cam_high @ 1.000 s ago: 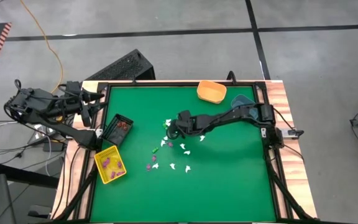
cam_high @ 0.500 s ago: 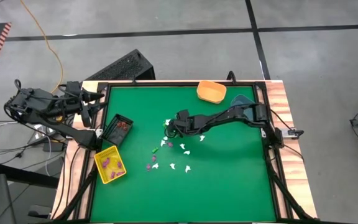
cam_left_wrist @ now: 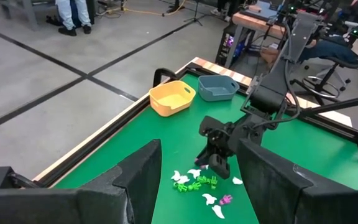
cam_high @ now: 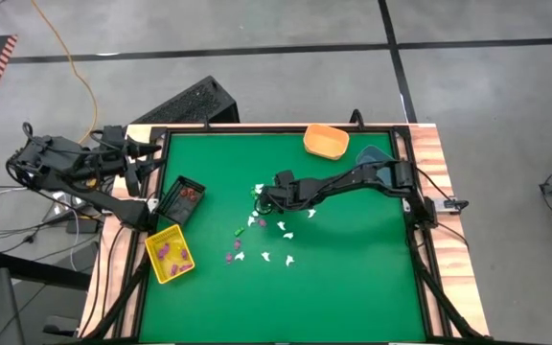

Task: Sort Halloween decoration
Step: Put the pink skeleton toy into the yellow bin

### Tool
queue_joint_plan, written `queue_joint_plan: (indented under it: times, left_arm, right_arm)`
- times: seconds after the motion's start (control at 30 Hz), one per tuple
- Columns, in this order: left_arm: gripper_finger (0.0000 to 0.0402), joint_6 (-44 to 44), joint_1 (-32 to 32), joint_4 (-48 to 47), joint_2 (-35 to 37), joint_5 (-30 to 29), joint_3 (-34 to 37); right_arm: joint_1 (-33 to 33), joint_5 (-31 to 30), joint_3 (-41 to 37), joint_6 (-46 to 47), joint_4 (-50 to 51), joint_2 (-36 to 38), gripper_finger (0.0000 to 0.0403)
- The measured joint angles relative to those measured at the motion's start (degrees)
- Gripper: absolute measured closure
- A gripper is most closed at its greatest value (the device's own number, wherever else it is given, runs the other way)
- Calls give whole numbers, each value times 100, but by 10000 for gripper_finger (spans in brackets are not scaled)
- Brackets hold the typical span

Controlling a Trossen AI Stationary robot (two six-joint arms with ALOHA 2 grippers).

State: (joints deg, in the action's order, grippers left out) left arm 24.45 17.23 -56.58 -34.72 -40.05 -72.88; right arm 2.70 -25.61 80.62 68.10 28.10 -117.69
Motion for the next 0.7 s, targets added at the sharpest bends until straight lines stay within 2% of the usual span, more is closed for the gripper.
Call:
queue_joint_plan:
  times: [0.13, 0.2, 0.37, 0.7]
  left_arm:
    - [202, -2, -1, -13, 0, 0, 0]
    - [202, -2, -2, -15, 0, 0, 0]
    - [202, -2, 0, -26, 0, 11, 0]
    - [202, -2, 0, -50, 0, 13, 0]
  right_arm:
    - [-6, -2, 0, -45, -15, 2, 387]
    - [-6, 1, 0, -48, -60, 2, 395]
    - [-2, 60, 171, -135, -71, -15, 395]
    - [-55, -109, 1268, -1248, -197, -20, 400]
